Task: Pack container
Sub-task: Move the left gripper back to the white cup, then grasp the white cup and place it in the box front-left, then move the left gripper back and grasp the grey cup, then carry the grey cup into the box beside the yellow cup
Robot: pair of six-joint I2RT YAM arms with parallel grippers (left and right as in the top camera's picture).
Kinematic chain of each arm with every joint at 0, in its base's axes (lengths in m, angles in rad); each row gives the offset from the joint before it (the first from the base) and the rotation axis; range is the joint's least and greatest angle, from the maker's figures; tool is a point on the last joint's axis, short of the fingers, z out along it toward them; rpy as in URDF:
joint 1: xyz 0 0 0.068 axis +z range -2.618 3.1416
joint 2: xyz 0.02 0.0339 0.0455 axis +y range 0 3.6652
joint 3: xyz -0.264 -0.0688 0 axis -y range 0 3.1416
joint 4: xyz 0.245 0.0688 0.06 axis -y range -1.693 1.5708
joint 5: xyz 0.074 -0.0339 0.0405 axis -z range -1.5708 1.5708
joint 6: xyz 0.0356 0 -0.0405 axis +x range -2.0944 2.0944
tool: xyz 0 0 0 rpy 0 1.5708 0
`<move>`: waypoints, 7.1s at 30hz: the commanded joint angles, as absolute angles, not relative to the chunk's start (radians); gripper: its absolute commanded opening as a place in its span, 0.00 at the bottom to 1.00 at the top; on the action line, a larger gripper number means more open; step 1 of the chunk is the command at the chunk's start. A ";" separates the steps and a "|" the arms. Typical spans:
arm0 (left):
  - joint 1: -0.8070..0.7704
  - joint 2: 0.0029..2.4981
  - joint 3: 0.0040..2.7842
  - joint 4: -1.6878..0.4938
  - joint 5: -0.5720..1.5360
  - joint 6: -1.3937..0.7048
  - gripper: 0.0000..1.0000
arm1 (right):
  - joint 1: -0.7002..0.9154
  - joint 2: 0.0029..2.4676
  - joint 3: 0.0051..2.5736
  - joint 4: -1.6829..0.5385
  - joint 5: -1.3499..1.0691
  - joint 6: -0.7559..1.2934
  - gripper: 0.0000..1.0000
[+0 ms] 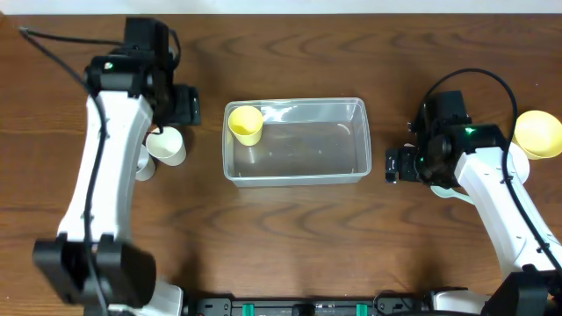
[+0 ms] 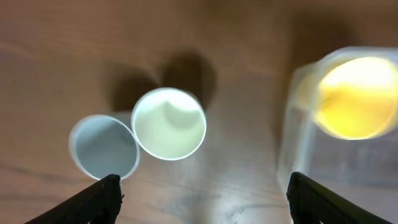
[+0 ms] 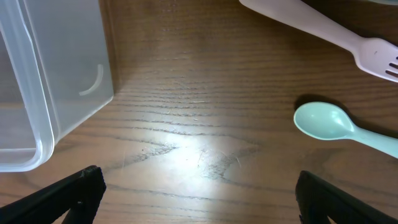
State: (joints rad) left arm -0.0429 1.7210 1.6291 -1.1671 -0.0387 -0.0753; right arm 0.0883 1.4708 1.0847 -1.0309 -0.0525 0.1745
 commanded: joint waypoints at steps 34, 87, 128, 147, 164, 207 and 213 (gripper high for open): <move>-0.148 1.708 1.674 -1.277 0.035 -0.103 0.06 | 0.099 1.474 1.100 -1.037 -0.053 0.159 0.99; -0.418 1.589 1.809 -1.294 -0.294 -0.088 0.74 | 0.099 1.474 1.100 -1.039 -0.049 0.155 0.99; 0.179 1.931 1.424 -1.128 0.031 -0.144 0.06 | 0.099 1.474 1.100 -1.047 -0.049 0.155 0.99; -0.425 1.432 1.622 -0.956 0.046 -0.064 0.06 | 0.099 1.474 1.100 -1.040 -0.049 0.156 0.99; -0.548 1.964 2.035 -1.172 0.094 -0.011 0.06 | 0.099 1.474 1.100 -1.031 -0.049 0.155 0.99; -0.480 2.116 2.046 -1.225 0.086 0.015 0.68 | 0.099 1.474 1.100 -1.031 -0.049 0.155 0.99; -0.474 1.885 2.046 -1.219 -0.046 0.015 0.78 | 0.098 1.474 1.100 -1.023 -0.049 0.155 0.99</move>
